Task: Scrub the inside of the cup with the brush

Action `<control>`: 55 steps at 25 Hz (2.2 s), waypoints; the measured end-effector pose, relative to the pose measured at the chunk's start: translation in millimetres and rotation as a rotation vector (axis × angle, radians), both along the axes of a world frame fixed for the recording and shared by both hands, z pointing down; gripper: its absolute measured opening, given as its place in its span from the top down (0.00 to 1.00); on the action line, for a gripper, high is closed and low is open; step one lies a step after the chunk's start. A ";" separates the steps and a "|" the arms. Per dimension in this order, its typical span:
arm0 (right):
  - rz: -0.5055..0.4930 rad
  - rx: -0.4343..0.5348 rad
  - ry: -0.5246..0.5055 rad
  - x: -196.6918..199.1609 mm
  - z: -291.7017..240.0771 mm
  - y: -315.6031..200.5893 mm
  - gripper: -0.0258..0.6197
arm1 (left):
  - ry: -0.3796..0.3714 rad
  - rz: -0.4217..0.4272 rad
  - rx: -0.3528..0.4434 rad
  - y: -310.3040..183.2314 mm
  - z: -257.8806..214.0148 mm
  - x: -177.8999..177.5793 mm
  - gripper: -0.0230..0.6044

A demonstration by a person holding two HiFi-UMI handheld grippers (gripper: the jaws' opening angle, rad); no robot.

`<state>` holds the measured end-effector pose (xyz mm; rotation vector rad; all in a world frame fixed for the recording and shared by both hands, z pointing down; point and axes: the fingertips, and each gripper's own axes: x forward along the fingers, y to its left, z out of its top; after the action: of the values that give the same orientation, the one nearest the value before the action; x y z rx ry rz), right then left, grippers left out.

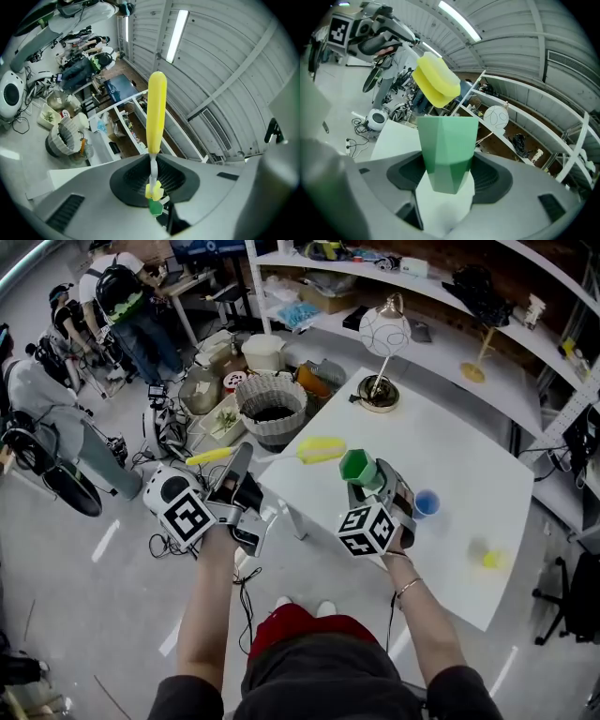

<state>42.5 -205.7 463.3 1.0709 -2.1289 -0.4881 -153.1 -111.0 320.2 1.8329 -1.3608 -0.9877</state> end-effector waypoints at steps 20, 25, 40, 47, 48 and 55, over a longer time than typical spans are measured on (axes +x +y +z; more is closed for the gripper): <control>-0.010 -0.159 -0.466 -17.2 -16.5 -1.7 0.48 | 0.088 -0.149 0.039 7.6 8.1 -23.8 0.90; -0.016 -0.169 -0.552 -25.0 -17.3 -3.1 0.48 | 0.100 -0.184 0.021 9.3 15.9 -32.6 0.90; 0.094 -0.190 -0.547 -53.2 17.1 -26.5 0.48 | 0.122 -0.185 -0.014 -8.8 33.8 -64.8 0.90; 0.150 -0.212 -0.539 -76.5 37.7 -38.2 0.48 | 0.103 -0.155 -0.041 -29.2 47.2 -95.0 0.90; 0.158 -0.214 -0.536 -79.1 40.4 -40.3 0.48 | 0.104 -0.147 -0.046 -33.7 50.3 -98.6 0.90; 0.211 -0.209 -0.534 -99.2 49.2 -57.1 0.48 | 0.138 -0.082 -0.062 -67.1 59.5 -120.6 0.90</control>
<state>-56.7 -262.8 512.5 1.3943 -2.4067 0.1408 -273.8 -178.0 379.8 1.6438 -1.3758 -1.0816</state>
